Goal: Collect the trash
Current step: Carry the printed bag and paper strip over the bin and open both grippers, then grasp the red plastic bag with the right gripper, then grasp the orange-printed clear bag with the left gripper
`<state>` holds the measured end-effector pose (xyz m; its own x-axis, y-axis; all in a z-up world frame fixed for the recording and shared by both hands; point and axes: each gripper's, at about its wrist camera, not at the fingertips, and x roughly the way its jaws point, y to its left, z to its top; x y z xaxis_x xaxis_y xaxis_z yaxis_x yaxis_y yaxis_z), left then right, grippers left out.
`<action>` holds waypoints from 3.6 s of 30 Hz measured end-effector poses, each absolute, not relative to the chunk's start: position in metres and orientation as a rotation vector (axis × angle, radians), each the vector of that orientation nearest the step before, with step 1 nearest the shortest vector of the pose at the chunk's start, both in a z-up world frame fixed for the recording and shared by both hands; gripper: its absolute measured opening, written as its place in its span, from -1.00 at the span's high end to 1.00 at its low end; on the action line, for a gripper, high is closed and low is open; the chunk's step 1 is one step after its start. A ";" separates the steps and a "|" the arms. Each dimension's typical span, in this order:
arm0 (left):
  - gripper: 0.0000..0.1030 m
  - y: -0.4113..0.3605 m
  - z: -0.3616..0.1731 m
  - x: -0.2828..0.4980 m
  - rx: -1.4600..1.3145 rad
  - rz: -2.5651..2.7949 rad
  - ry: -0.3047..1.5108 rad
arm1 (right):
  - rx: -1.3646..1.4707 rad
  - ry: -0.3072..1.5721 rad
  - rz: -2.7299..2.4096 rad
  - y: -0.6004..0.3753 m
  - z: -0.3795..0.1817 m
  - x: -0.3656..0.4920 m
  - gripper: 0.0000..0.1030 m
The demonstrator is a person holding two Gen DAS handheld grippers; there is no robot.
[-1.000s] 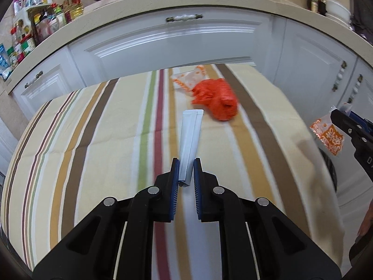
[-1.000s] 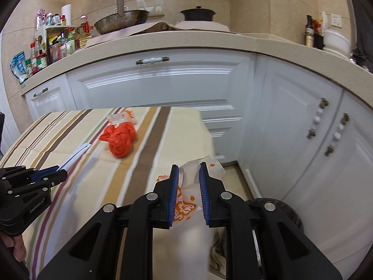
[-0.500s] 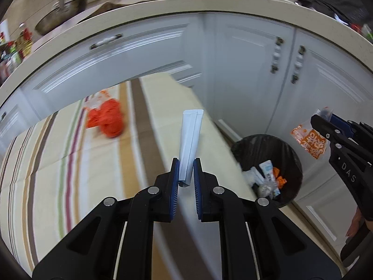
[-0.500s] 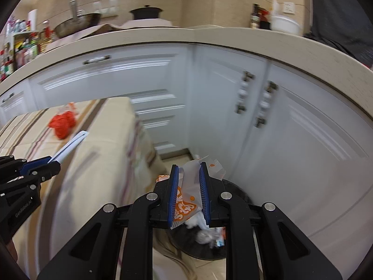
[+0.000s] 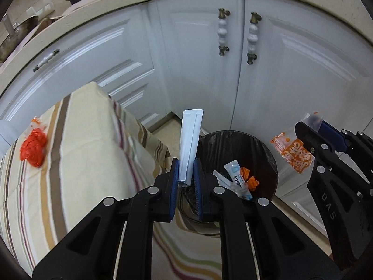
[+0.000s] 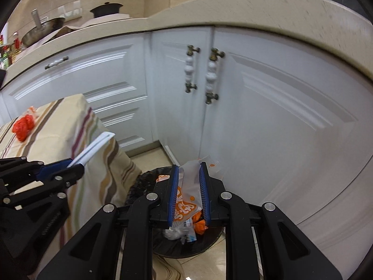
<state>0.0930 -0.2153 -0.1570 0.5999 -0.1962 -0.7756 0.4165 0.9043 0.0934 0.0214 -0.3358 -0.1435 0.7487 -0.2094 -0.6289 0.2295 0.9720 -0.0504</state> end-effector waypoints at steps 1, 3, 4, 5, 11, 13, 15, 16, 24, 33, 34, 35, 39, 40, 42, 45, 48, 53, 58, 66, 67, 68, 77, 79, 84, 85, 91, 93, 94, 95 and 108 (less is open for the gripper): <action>0.75 -0.222 -0.161 0.096 0.281 -0.363 0.867 | 0.033 0.687 -0.245 -0.339 -0.146 0.023 0.63; 0.74 -0.232 -0.169 0.101 0.295 -0.365 0.877 | 0.039 0.691 -0.253 -0.346 -0.152 0.026 0.63; 0.73 -0.235 -0.172 0.103 0.300 -0.364 0.880 | 0.042 0.692 -0.256 -0.349 -0.155 0.028 0.63; 0.72 -0.238 -0.175 0.105 0.305 -0.361 0.880 | 0.045 0.694 -0.259 -0.352 -0.158 0.030 0.63; 0.28 -0.250 -0.196 0.116 0.335 -0.357 0.909 | 0.049 0.694 -0.280 -0.366 -0.172 0.046 0.16; 0.20 -0.248 -0.195 0.117 0.320 -0.363 0.914 | 0.055 0.695 -0.286 -0.369 -0.172 0.046 0.16; 0.09 -0.241 -0.190 0.118 0.303 -0.359 0.906 | 0.061 0.690 -0.289 -0.369 -0.170 0.045 0.15; 0.04 -0.238 -0.188 0.118 0.294 -0.355 0.903 | 0.063 0.687 -0.290 -0.369 -0.168 0.044 0.15; -0.01 -0.189 -0.148 0.118 0.187 -0.329 0.857 | 0.078 0.658 -0.249 -0.348 -0.149 0.046 0.08; -0.13 -0.095 -0.111 0.117 0.127 -0.170 0.784 | 0.053 0.607 -0.120 -0.286 -0.117 0.060 -0.01; -0.14 -0.084 -0.108 0.116 0.124 -0.151 0.783 | 0.049 0.604 -0.101 -0.277 -0.114 0.063 -0.01; -0.14 -0.071 -0.107 0.117 0.118 -0.129 0.783 | 0.045 0.602 -0.074 -0.265 -0.111 0.067 -0.02; -0.15 -0.016 -0.104 0.115 0.079 -0.032 0.781 | 0.029 0.593 0.017 -0.222 -0.103 0.080 -0.02; -0.15 0.000 -0.104 0.115 0.072 -0.003 0.783 | 0.019 0.590 0.044 -0.208 -0.101 0.084 -0.02; -0.15 0.030 -0.105 0.114 0.056 0.054 0.784 | 0.004 0.587 0.091 -0.184 -0.098 0.088 -0.03; -0.15 0.070 -0.107 0.113 0.035 0.122 0.788 | -0.017 0.585 0.160 -0.147 -0.095 0.094 -0.06; -0.15 0.106 -0.112 0.114 0.002 0.192 0.783 | -0.043 0.594 0.219 -0.113 -0.095 0.105 -0.08; -0.15 0.152 -0.116 0.110 -0.033 0.268 0.786 | -0.056 0.622 0.275 -0.076 -0.100 0.121 -0.16; -0.15 0.178 -0.122 0.107 -0.055 0.321 0.785 | -0.088 0.650 0.303 -0.047 -0.107 0.138 -0.29; -0.16 0.191 -0.130 0.108 -0.074 0.318 0.796 | -0.135 0.722 0.305 -0.026 -0.127 0.153 -0.30; -0.16 0.190 -0.131 0.109 -0.074 0.317 0.798 | -0.136 0.730 0.307 -0.026 -0.128 0.154 -0.30; -0.16 0.189 -0.132 0.110 -0.074 0.314 0.801 | -0.131 0.733 0.310 -0.026 -0.128 0.155 -0.28; -0.16 0.174 -0.135 0.123 -0.074 0.281 0.803 | -0.096 0.747 0.347 -0.032 -0.127 0.158 0.36; -0.16 0.168 -0.135 0.127 -0.069 0.271 0.800 | -0.088 0.733 0.334 -0.037 -0.124 0.158 0.36; -0.16 0.155 -0.134 0.140 -0.063 0.242 0.791 | -0.076 0.708 0.300 -0.052 -0.118 0.167 0.36; -0.16 0.153 -0.134 0.142 -0.062 0.238 0.789 | -0.074 0.706 0.292 -0.055 -0.117 0.170 0.36; -0.16 0.142 -0.131 0.163 -0.061 0.208 0.803 | -0.072 0.687 0.261 -0.070 -0.113 0.180 0.37; -0.16 0.137 -0.131 0.171 -0.045 0.200 0.798 | -0.074 0.684 0.255 -0.073 -0.113 0.182 0.36; -0.16 0.135 -0.130 0.175 -0.039 0.195 0.796 | -0.076 0.682 0.251 -0.074 -0.113 0.183 0.36; -0.16 0.133 -0.130 0.179 -0.036 0.190 0.795 | -0.077 0.681 0.248 -0.075 -0.113 0.184 0.36; -0.33 0.111 -0.128 0.223 -0.016 0.121 0.766 | -0.081 0.683 0.239 -0.080 -0.114 0.194 0.37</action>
<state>0.2234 0.1111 -0.1284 0.7141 0.1032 -0.6924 -0.1148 0.9929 0.0296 0.1945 -0.0802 -0.1143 0.7499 0.1919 -0.6332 -0.2448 0.9696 0.0039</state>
